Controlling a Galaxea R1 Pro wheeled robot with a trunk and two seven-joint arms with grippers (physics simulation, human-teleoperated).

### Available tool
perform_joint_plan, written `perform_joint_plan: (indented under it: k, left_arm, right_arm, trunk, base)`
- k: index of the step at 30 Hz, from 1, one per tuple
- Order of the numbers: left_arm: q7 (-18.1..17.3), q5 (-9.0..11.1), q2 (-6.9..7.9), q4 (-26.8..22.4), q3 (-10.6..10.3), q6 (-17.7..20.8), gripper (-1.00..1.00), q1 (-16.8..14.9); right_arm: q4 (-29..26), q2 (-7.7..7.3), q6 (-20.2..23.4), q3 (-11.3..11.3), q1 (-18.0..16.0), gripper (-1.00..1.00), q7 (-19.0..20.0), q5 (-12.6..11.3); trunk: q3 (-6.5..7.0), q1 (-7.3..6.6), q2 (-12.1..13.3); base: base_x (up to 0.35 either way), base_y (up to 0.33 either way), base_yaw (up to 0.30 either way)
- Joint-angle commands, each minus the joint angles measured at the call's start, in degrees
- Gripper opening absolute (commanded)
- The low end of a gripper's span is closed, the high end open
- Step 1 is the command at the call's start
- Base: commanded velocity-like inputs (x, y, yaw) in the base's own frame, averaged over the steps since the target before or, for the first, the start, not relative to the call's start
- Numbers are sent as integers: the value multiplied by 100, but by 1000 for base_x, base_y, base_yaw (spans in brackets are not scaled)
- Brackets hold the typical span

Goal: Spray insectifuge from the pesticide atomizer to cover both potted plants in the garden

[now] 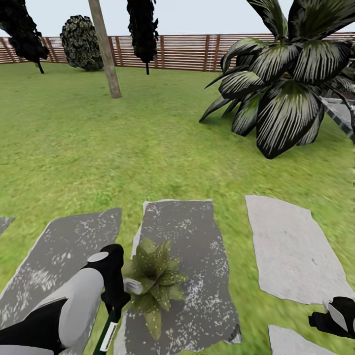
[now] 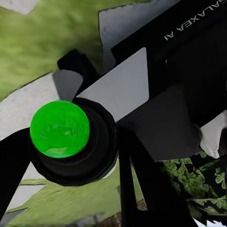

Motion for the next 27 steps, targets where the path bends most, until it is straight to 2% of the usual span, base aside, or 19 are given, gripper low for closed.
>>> perform_joint_plan:
  k: [1,13,19,27]
  left_arm:
    - [-44,-61,-4,10,40,60,-100,-2]
    - [-37,-61,13,261,46,53,-100,-2]
    - [-30,-61,20,245,46,56,-100,-2]
    - [-29,-60,57,240,37,58,-100,-2]
  right_arm:
    - [11,-1,5,28,-9,100,11,-57]
    - [11,-1,7,28,-9,100,10,-57]
    - [11,-2,6,28,-9,100,10,-57]
    - [11,-2,7,28,-9,100,11,-57]
  trunk:
    - [-6,-1,-2]
    - [-8,-1,-2]
    - [-8,-1,-2]
    - [-8,-1,-2]
  base:
    - [0,0,-182]
    - [0,36,-18]
    - [0,274,-31]
    - [-15,303,-251]
